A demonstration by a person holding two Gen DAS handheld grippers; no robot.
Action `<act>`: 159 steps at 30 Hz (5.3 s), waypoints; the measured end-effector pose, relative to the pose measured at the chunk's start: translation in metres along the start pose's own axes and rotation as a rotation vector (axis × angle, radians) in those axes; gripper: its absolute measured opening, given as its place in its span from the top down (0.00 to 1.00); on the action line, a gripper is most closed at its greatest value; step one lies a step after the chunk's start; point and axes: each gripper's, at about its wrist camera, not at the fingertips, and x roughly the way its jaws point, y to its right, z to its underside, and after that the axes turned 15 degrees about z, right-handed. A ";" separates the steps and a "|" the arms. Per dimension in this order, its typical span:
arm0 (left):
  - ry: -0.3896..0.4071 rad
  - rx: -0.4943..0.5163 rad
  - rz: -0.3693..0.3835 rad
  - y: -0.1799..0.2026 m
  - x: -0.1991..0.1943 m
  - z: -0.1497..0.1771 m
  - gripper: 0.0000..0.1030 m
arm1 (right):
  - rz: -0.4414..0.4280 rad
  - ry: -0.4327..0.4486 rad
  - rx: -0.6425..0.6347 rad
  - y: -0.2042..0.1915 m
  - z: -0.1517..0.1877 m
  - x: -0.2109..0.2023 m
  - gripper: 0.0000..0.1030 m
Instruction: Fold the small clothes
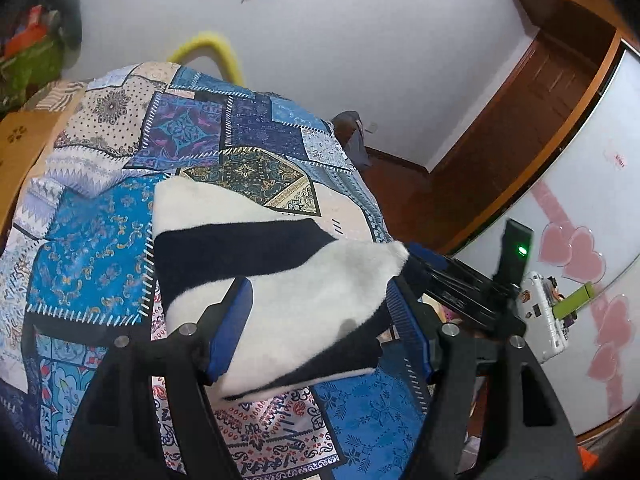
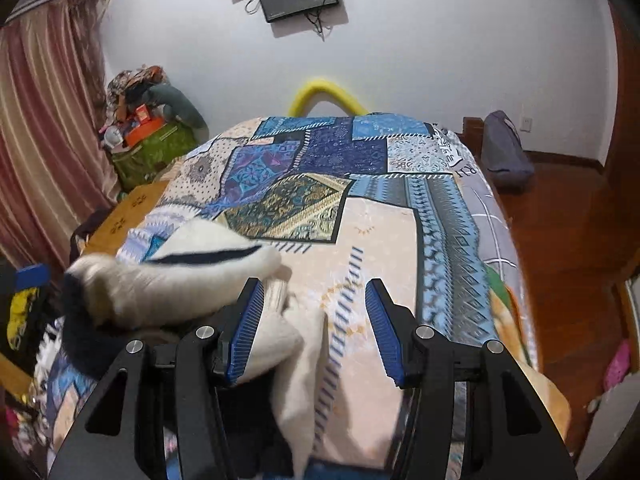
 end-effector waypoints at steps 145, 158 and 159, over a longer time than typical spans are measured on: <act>-0.063 -0.150 -0.190 -0.240 -0.048 0.038 0.37 | -0.261 -0.233 -0.188 -0.212 0.031 0.076 0.45; 0.176 0.160 -0.308 -0.094 -0.151 0.020 0.38 | -0.209 0.114 -0.200 -0.203 0.001 -0.064 0.42; 0.198 0.180 -0.306 -0.083 -0.159 0.020 0.38 | -0.218 0.164 -0.193 -0.202 -0.002 -0.085 0.42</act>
